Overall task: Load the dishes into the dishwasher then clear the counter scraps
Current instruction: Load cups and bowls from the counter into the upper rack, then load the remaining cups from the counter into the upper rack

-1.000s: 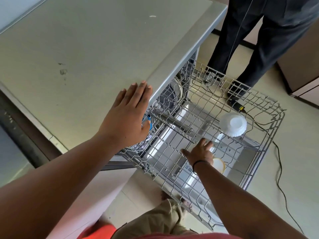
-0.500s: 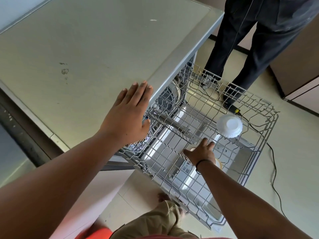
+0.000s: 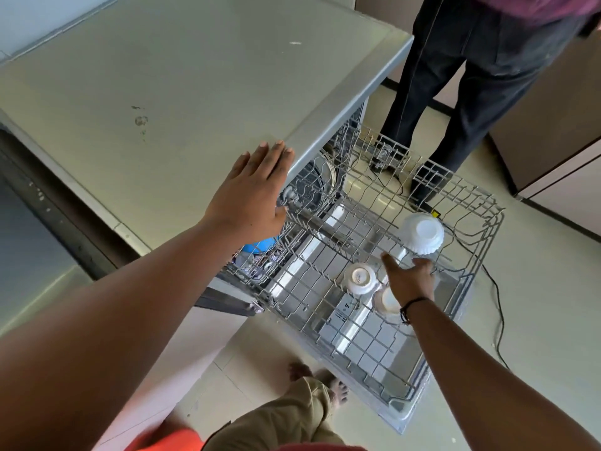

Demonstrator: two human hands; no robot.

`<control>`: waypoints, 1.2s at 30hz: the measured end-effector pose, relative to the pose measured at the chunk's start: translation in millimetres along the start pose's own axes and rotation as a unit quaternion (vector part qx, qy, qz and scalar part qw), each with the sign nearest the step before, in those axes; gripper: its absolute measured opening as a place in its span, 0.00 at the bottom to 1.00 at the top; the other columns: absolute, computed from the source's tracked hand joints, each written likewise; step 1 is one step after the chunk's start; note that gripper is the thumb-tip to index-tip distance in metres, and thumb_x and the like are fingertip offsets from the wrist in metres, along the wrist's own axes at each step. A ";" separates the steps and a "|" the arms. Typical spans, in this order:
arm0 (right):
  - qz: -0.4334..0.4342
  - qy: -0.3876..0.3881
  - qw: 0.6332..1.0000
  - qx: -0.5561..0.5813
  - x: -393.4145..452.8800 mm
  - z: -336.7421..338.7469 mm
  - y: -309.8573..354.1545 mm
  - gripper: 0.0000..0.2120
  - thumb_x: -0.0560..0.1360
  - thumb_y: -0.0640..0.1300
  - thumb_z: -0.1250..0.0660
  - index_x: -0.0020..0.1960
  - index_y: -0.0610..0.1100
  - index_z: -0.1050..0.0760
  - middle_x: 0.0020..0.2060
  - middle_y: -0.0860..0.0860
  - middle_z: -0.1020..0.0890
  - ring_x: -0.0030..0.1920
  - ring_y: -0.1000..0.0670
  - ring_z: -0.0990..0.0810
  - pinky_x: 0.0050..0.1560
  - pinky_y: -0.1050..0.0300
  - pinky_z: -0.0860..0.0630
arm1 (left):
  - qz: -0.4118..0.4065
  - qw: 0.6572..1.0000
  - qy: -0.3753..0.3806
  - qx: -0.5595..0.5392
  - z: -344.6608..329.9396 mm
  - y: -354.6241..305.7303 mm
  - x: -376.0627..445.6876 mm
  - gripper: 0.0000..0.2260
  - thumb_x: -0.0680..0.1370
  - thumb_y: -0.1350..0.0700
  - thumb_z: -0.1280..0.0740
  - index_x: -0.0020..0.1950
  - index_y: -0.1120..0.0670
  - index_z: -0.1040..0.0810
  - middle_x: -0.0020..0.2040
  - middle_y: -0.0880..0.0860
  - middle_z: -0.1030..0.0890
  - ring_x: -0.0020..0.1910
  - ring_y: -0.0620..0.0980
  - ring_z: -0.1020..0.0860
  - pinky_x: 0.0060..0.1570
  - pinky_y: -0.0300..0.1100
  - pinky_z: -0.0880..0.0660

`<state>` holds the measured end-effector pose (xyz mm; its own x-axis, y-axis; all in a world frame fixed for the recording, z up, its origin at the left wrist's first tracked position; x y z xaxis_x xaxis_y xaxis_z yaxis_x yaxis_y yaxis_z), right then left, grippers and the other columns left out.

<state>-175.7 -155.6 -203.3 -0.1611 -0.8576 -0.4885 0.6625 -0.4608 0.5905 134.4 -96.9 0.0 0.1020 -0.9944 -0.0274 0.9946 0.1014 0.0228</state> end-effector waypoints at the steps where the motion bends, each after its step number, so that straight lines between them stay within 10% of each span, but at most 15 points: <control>1: 0.016 0.012 1.000 -0.005 -4.9 3.3 8.4 0.37 0.68 0.62 0.29 0.67 0.43 0.37 0.63 0.39 0.27 0.61 0.38 0.27 0.62 0.43 0.29 | 0.004 1.000 -0.002 -0.010 1.2 0.6 -1.8 0.38 0.75 0.48 0.36 0.79 0.56 0.52 0.79 0.56 0.50 0.78 0.56 0.50 0.76 0.51 0.52; 21: 0.496 0.051 0.835 -0.231 -271.3 -26.0 266.7 0.36 0.71 0.66 0.37 0.72 0.51 0.42 0.71 0.47 0.34 0.74 0.43 0.40 0.71 0.41 0.38 | 0.203 0.964 -0.086 -0.147 46.3 130.6 -221.4 0.33 0.78 0.37 0.45 0.79 0.49 0.50 0.79 0.51 0.52 0.78 0.50 0.55 0.74 0.44 0.60; 36: 0.659 0.164 0.685 -0.266 -562.3 -267.8 299.3 0.35 0.70 0.65 0.34 0.72 0.50 0.37 0.68 0.51 0.30 0.74 0.45 0.39 0.71 0.51 0.40 | 0.413 0.894 -0.114 -0.131 15.9 295.1 -536.2 0.35 0.78 0.34 0.48 0.79 0.50 0.53 0.79 0.50 0.51 0.78 0.50 0.56 0.72 0.42 0.64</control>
<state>309.1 249.8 76.0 0.9473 -0.3118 0.0732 0.2621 0.8862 0.3821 372.9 465.8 37.3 0.8263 -0.5551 0.0956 0.5562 0.7774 -0.2936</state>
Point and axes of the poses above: each hand's wrist, its own x-axis towards the middle knuckle, its own z-axis out of the back of the hand, y = z × x, the point moved 10 cm from there along x, towards the middle knuckle
